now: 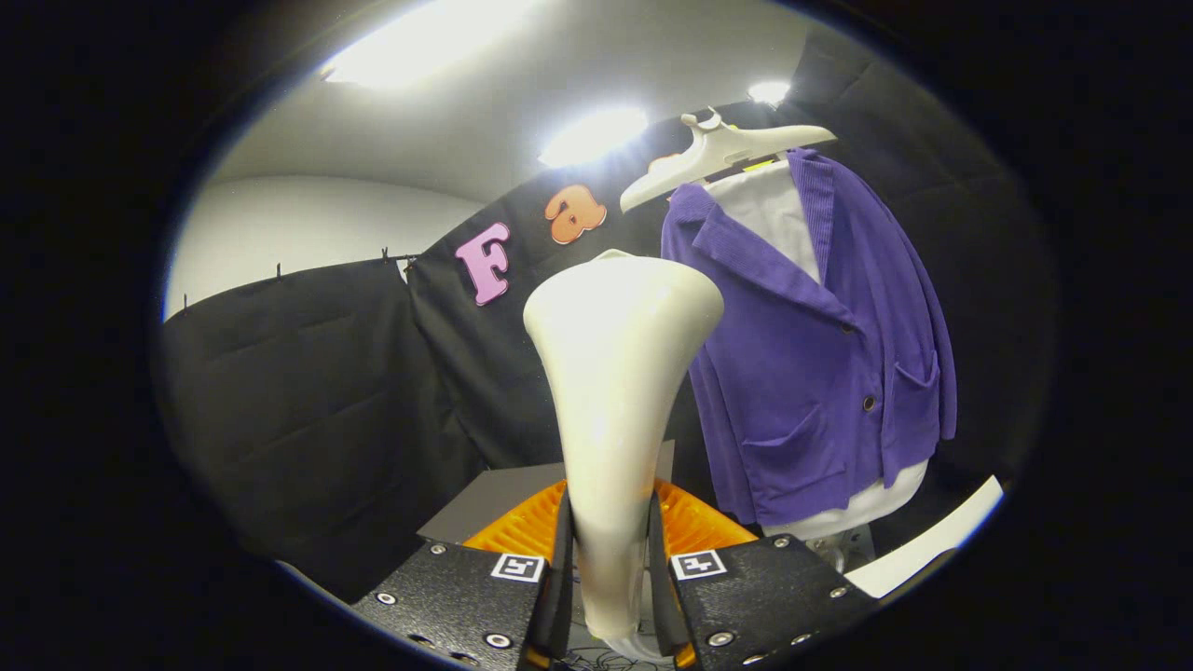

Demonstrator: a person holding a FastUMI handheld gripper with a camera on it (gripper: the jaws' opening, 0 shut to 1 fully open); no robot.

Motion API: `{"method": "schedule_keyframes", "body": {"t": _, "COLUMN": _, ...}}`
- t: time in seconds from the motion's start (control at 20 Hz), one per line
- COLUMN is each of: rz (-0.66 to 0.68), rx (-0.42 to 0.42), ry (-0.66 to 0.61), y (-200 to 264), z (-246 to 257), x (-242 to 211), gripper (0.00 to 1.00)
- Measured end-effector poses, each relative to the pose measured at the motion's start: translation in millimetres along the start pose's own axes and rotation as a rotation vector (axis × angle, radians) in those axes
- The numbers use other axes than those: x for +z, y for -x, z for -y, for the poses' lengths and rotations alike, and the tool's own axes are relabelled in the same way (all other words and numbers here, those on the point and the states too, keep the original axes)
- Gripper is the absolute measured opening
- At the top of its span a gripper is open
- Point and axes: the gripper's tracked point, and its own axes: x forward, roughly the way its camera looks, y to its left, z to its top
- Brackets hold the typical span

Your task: Iron the clothes twice with a garment steamer, once on the left side and once on the right side.

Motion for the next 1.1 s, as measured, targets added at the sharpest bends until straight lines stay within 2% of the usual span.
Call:
{"method": "schedule_keyframes", "body": {"t": 0.3, "rz": 0.099, "rx": -0.087, "ry": 0.0, "y": -68, "z": 38, "x": 61, "gripper": 0.35}}
{"method": "schedule_keyframes", "body": {"t": 0.4, "rz": 0.124, "rx": -0.142, "ry": 0.012, "y": -94, "z": 59, "x": 83, "gripper": 0.35}}
{"method": "schedule_keyframes", "body": {"t": 0.6, "rz": 0.119, "rx": -0.231, "ry": -0.017, "y": -131, "z": 92, "x": 98, "gripper": 0.35}}
{"method": "schedule_keyframes", "body": {"t": 0.8, "rz": 0.036, "rx": -0.282, "ry": 0.001, "y": -151, "z": 119, "x": 59, "gripper": 0.35}}
{"method": "schedule_keyframes", "body": {"t": 1.1, "rz": -0.093, "rx": -0.33, "ry": -0.042, "y": -147, "z": 162, "x": -23, "gripper": 0.35}}
